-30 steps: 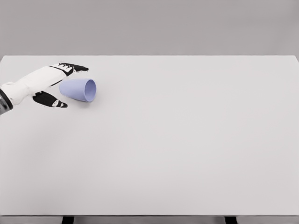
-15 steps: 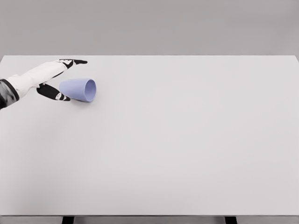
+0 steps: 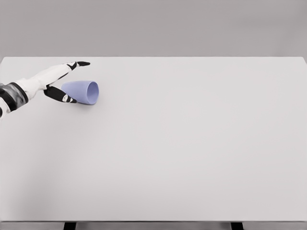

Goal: Flip the cup with left arm and place it on the table

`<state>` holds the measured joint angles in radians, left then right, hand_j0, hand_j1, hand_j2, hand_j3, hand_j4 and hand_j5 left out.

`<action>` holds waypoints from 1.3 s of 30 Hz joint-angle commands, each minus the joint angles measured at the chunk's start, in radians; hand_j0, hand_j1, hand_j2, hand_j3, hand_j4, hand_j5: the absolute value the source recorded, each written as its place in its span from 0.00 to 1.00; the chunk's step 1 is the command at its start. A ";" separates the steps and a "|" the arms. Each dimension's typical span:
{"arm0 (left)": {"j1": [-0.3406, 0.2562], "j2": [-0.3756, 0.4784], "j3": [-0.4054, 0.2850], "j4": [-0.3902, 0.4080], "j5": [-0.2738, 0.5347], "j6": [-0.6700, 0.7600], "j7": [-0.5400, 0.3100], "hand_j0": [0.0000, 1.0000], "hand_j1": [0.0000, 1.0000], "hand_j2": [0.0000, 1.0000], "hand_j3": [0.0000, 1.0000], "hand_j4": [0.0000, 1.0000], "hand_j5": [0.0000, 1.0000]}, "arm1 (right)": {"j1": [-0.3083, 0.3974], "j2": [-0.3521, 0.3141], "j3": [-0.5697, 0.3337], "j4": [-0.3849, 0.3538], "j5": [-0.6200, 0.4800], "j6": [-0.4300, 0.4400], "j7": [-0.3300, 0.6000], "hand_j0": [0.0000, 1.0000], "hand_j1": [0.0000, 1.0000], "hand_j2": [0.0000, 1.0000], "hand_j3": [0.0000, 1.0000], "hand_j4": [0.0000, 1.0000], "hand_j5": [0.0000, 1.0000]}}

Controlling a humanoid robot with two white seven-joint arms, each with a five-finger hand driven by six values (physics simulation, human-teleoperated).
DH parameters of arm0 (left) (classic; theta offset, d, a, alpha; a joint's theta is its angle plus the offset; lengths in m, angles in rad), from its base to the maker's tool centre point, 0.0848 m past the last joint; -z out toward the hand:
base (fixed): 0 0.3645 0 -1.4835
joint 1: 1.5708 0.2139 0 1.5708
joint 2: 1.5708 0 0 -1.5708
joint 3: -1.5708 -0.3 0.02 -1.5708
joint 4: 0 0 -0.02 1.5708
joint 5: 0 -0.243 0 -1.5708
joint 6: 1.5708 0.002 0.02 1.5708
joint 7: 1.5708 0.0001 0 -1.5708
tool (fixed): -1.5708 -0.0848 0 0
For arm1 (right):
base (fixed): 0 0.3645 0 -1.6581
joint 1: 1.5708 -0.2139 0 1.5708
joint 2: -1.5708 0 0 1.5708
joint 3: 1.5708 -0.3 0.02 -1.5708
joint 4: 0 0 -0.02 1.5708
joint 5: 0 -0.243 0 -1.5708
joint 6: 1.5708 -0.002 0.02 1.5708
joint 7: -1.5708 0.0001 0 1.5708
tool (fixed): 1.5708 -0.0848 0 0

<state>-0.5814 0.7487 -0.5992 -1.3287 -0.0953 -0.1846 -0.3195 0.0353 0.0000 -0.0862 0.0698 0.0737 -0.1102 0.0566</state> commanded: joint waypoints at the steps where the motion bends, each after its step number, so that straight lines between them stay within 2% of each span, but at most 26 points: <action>1: 0.000 -0.008 -0.001 0.009 0.005 0.002 0.000 1.00 1.00 1.00 1.00 1.00 1.00 | 0.000 0.000 0.000 -0.001 0.000 0.000 0.000 1.00 1.00 1.00 1.00 1.00 1.00; 18: -0.032 -0.052 -0.047 0.106 -0.006 0.002 0.000 1.00 1.00 1.00 1.00 1.00 1.00 | 0.000 0.000 0.000 0.001 0.000 0.000 -0.001 1.00 1.00 1.00 1.00 1.00 1.00; 20: -0.051 -0.061 -0.074 0.129 -0.006 0.002 0.000 1.00 1.00 1.00 1.00 1.00 1.00 | -0.002 0.000 0.000 0.001 0.000 0.000 0.000 1.00 1.00 1.00 1.00 1.00 1.00; 32: -0.051 -0.074 -0.080 0.135 -0.024 0.002 0.000 1.00 1.00 1.00 1.00 1.00 1.00 | 0.000 0.000 0.000 0.001 0.000 0.000 0.000 1.00 1.00 1.00 1.00 1.00 1.00; 39: -0.064 -0.094 -0.080 0.166 -0.046 0.002 0.000 1.00 1.00 1.00 1.00 1.00 1.00 | 0.000 0.000 0.000 -0.001 0.000 0.000 0.000 1.00 1.00 1.00 1.00 1.00 1.00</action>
<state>-0.6458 0.6587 -0.6805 -1.1680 -0.1358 -0.1828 -0.3195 0.0353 0.0000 -0.0859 0.0701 0.0737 -0.1101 0.0566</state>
